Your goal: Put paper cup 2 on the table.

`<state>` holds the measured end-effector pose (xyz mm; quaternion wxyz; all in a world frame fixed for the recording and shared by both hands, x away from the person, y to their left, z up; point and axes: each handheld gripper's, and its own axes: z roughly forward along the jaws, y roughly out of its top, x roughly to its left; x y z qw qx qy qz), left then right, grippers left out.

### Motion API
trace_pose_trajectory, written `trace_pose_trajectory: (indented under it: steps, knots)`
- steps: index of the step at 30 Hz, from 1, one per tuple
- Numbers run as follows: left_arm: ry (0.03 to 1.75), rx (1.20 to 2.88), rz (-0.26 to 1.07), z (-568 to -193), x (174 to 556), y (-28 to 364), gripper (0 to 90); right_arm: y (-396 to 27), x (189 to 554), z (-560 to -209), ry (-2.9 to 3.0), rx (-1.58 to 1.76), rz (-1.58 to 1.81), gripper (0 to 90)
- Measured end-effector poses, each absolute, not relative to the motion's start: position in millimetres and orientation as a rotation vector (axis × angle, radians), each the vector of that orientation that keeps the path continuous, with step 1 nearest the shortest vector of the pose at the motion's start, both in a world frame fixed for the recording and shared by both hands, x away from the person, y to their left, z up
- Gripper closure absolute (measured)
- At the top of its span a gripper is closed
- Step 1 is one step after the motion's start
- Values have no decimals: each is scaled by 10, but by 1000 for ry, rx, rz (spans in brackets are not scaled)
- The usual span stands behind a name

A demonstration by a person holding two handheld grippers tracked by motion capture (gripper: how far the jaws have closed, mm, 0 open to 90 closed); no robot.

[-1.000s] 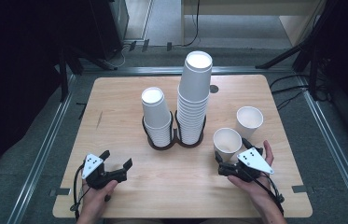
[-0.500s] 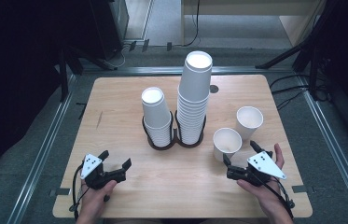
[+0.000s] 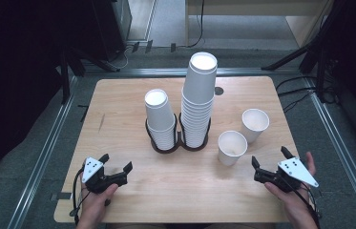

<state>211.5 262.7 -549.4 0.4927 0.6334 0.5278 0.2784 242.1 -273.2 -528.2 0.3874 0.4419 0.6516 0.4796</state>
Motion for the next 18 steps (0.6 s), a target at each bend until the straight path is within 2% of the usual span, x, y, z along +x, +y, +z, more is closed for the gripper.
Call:
trace_pose_trajectory:
  steps: [18]
  knots:
    - [1360, 1469, 732, -5512, 2127, 2956, 5, -3278, 2510, -5410, 1558, 1287, 1107, 0]
